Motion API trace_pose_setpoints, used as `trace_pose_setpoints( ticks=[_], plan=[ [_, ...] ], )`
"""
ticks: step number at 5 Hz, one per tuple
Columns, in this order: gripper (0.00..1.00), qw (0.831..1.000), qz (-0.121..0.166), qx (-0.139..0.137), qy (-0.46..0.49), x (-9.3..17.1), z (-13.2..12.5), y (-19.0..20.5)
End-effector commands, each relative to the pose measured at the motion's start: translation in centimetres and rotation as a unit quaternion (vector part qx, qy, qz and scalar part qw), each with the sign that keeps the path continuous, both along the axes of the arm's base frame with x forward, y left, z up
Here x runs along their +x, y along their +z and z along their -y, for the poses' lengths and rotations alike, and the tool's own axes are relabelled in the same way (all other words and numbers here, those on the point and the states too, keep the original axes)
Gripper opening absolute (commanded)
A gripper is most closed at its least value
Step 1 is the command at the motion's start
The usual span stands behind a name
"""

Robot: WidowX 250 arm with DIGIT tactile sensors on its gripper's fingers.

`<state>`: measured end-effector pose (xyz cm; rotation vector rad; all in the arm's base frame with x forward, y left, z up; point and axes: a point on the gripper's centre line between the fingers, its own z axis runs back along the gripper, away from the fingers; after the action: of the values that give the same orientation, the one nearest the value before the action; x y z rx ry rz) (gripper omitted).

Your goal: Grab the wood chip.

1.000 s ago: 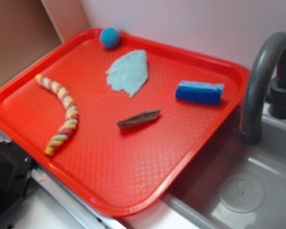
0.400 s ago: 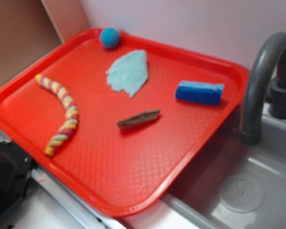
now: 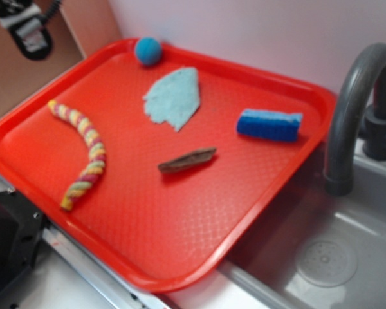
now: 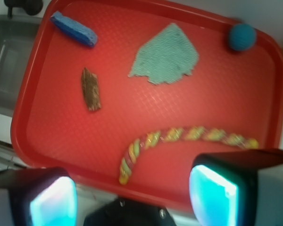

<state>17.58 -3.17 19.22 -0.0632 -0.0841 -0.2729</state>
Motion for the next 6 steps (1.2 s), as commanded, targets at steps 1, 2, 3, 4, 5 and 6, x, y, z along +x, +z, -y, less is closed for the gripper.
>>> trace_pose_setpoints(
  ticks=[1, 2, 3, 4, 5, 6],
  plan=[
    [1.0, 1.0, -0.005, 0.004, -0.02, 3.7, 4.2, -4.3],
    [1.0, 0.999, -0.046, -0.022, -0.011, 4.3, 5.7, -7.0],
    [1.0, 0.998, -0.067, -0.01, -0.006, 4.7, 6.6, -9.4],
    [1.0, 0.996, -0.086, -0.016, -0.018, 5.1, 7.5, -11.6],
    [1.0, 0.995, -0.101, 0.006, -0.025, 5.3, 8.0, -13.9],
    [1.0, 0.992, -0.119, 0.028, -0.028, 5.3, 8.1, -15.5]
  ],
)
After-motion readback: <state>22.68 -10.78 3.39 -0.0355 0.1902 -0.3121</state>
